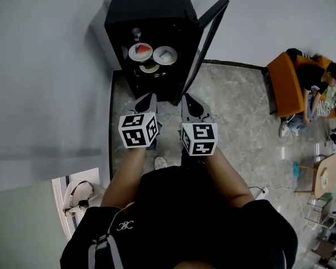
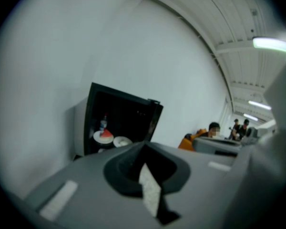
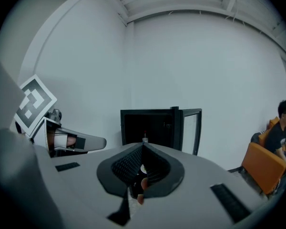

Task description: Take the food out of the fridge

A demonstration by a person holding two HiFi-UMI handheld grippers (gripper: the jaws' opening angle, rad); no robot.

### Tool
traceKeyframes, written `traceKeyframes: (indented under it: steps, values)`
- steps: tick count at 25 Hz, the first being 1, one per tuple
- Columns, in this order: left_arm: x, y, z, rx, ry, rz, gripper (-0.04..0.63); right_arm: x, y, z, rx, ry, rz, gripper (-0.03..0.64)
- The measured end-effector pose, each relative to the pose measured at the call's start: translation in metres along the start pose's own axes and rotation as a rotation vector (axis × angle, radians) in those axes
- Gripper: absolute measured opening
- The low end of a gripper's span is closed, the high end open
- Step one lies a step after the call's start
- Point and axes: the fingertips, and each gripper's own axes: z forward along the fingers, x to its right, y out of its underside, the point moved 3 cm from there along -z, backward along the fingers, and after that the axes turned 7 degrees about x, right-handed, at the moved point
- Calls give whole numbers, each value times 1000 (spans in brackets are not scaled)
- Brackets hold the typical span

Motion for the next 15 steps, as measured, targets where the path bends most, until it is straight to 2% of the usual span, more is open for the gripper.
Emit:
traceKeyframes:
  steps: [7, 10, 15]
  values:
    - [-20, 4, 57, 14, -76, -83, 0, 35, -2, 60, 4, -82, -1, -6]
    - [-26, 1, 88, 18, -93, -104, 2, 51, -5, 92, -12, -119, -19, -6]
    - [-40, 15, 139, -1, -123, -179, 2, 78, 2, 132, -37, -160, -44, -6]
